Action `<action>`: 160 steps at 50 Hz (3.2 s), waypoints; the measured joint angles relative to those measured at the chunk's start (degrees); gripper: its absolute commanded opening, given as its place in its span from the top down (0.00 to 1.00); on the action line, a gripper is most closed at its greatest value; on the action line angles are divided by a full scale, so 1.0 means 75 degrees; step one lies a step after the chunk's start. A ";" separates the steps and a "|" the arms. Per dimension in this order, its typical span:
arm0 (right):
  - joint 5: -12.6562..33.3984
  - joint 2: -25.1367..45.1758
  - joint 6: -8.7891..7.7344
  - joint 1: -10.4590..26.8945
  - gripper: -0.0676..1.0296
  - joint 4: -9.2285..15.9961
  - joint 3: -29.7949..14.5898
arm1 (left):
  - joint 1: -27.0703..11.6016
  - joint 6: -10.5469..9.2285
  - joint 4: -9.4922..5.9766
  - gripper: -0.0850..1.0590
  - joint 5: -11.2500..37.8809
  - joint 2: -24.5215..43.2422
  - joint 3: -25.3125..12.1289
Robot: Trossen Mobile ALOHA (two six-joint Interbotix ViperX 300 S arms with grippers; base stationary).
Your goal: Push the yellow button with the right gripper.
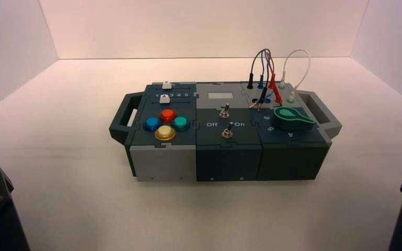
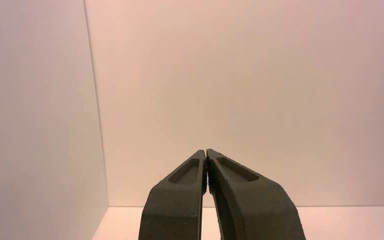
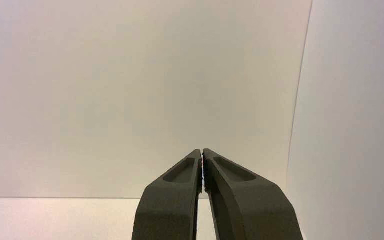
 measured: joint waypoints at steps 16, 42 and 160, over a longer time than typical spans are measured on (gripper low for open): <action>0.0023 0.0012 0.0012 0.0035 0.96 0.0000 0.0129 | -0.0047 0.0199 0.0000 0.96 0.0258 0.0187 0.0000; 0.1816 0.0129 0.0117 0.0738 0.96 0.0000 -0.0527 | -0.0797 0.0199 -0.0059 0.96 0.2484 0.0340 -0.0750; 0.8906 0.4430 -0.1816 0.6633 0.96 0.1324 -0.3832 | -0.2766 0.2414 -0.1605 0.95 1.0043 0.3879 -0.3410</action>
